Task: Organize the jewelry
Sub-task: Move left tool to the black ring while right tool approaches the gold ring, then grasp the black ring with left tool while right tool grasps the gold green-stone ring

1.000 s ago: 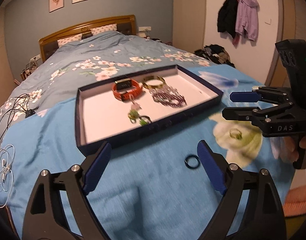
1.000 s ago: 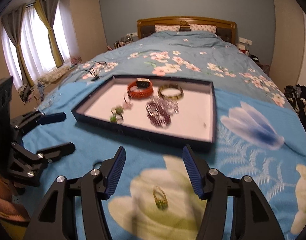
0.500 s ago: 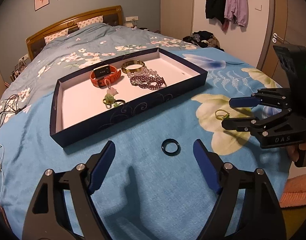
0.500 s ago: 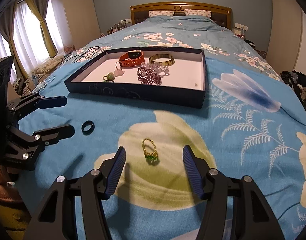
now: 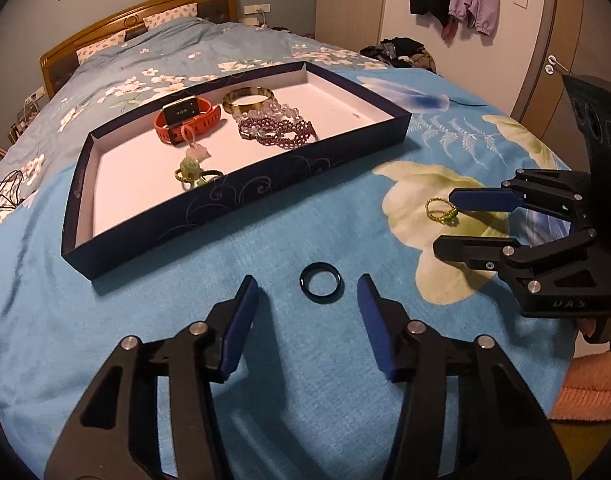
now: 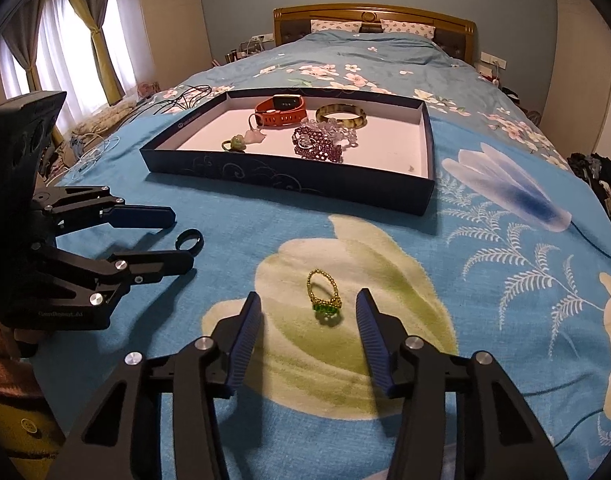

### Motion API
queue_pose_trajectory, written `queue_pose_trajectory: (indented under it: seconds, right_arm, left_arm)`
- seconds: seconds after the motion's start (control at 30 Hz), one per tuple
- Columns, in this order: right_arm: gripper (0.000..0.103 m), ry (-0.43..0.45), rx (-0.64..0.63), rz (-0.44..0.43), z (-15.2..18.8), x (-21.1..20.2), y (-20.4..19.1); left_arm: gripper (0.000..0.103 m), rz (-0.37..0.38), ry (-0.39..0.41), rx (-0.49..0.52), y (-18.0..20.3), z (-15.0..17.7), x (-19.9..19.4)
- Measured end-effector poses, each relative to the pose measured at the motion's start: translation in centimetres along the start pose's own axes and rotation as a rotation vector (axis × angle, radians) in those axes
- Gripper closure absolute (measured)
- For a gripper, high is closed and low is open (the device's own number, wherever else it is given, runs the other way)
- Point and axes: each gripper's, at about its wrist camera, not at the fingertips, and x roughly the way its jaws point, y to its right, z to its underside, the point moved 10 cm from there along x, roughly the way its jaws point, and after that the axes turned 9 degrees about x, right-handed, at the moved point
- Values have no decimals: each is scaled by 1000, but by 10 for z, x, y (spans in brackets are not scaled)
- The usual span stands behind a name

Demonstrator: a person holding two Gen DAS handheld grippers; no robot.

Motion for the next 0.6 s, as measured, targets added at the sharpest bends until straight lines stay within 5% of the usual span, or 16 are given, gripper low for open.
queue_pose_trajectory:
  seconds: [0.43, 0.6]
  right_arm:
    - [82, 7, 8, 6, -5, 4, 2]
    - [92, 6, 14, -7, -5, 5, 1]
  left_arm:
    - [80, 5, 0, -12, -1, -2, 2]
    - [80, 8, 3, -5, 2, -3, 1]
